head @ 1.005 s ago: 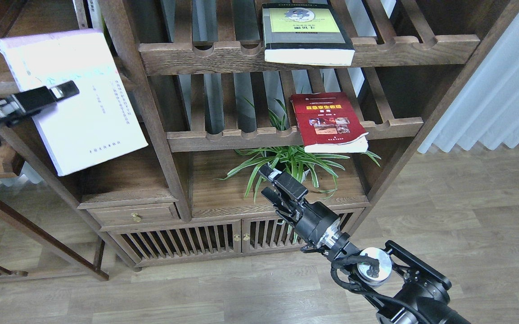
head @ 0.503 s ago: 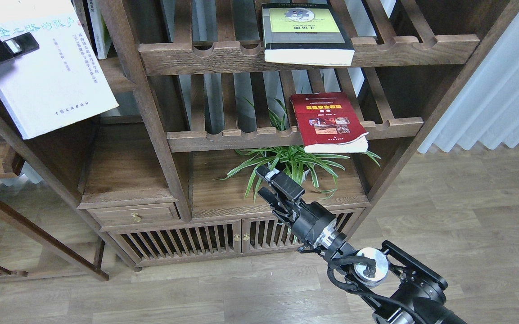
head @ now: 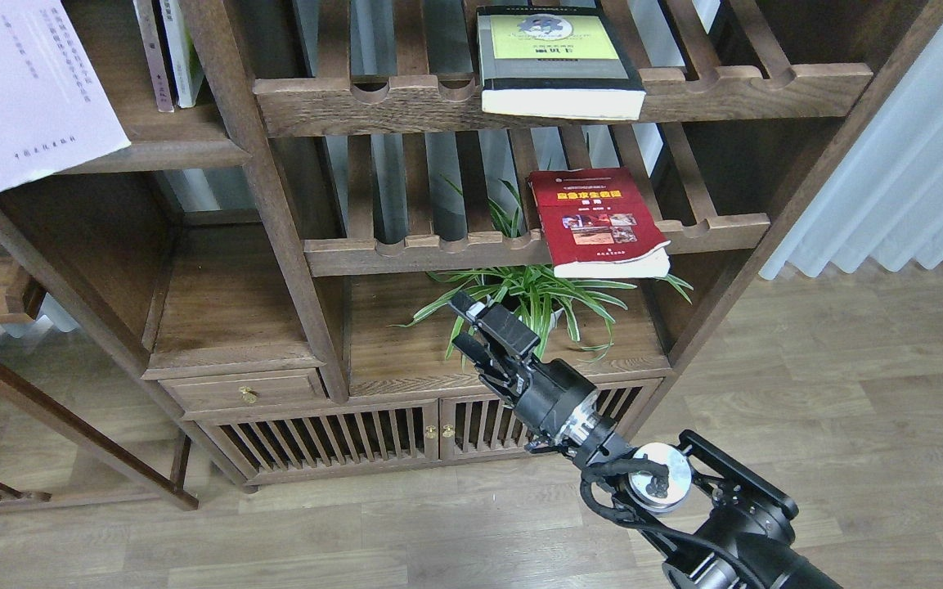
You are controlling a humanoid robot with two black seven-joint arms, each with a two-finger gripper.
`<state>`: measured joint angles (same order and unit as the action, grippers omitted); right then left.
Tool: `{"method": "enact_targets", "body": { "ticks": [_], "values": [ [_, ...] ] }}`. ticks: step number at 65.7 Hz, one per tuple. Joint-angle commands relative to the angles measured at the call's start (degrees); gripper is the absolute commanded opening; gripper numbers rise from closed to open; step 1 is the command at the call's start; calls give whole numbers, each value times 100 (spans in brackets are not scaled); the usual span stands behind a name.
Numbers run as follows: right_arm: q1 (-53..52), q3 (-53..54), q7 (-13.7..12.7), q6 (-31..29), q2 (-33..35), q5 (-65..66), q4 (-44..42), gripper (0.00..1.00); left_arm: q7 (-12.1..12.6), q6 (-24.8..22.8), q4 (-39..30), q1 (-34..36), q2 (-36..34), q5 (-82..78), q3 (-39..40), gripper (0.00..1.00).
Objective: Organize books on shelf
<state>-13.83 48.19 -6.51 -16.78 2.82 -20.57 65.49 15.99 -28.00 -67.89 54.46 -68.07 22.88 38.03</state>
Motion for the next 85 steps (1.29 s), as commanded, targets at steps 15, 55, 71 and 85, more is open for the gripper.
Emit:
{"method": "enact_targets", "body": {
  "ticks": [15, 55, 71, 85],
  "values": [
    [-5, 6, 0, 8, -53, 80, -10, 94, -8, 0, 171, 127, -22, -223, -24, 7],
    [4, 15, 0, -1, -176, 71, -1, 94, 1, 0, 312, 118, 127, -381, 37, 7],
    [3, 15, 0, -1, -264, 80, -10, 94, 1, 0, 329, 144, 417, -583, 310, 4],
    [3, 41, 0, -27, -273, 80, -1, 94, -26, 0, 619, 144, 514, -1172, 503, 2]
  ]
}}
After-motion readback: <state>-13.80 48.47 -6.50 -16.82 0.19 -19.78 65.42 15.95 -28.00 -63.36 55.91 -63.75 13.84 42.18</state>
